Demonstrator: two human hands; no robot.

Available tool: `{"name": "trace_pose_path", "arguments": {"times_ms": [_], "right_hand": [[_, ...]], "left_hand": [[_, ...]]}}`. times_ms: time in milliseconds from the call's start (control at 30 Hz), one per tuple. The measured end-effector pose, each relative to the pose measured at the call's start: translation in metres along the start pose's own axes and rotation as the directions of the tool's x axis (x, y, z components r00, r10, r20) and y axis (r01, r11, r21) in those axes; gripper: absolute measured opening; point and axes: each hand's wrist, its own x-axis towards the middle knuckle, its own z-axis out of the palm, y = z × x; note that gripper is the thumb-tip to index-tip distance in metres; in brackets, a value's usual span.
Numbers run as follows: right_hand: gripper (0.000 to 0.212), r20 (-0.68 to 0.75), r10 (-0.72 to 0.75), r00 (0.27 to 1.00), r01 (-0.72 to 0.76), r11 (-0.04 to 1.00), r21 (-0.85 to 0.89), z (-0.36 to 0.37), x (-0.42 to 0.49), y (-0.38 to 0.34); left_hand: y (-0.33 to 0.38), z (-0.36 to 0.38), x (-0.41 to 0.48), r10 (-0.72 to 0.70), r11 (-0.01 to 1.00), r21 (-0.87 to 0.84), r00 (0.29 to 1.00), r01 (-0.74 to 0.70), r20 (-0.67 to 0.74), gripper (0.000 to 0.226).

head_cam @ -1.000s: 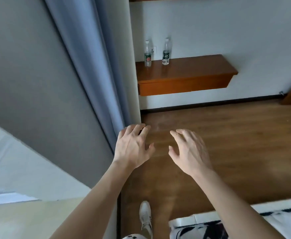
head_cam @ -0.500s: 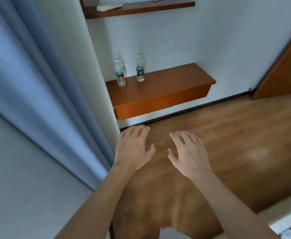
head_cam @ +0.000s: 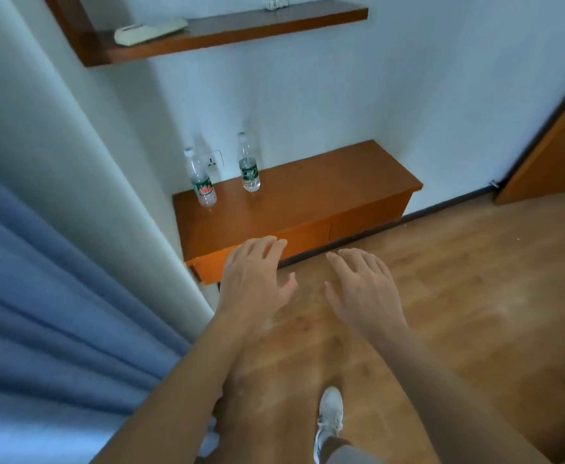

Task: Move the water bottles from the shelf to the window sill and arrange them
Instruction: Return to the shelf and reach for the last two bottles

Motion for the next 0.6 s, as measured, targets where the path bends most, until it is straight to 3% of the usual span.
{"name": "trace_pose_path", "arguments": {"times_ms": [267, 600], "right_hand": [[0.049, -0.002, -0.086, 0.996, 0.086, 0.996, 0.013, 0.008, 0.145, 0.062], [0.054, 0.103, -0.214, 0.971, 0.208, 0.976, 0.063, 0.047, 0.253, 0.070]], "left_hand": [[0.012, 0.013, 0.142, -0.058, 0.996, 0.069, 0.997, 0.061, -0.042, 0.058], [-0.031, 0.042, 0.207, -0.240, 0.964, 0.119, 0.971, 0.238, 0.009, 0.060]]}}
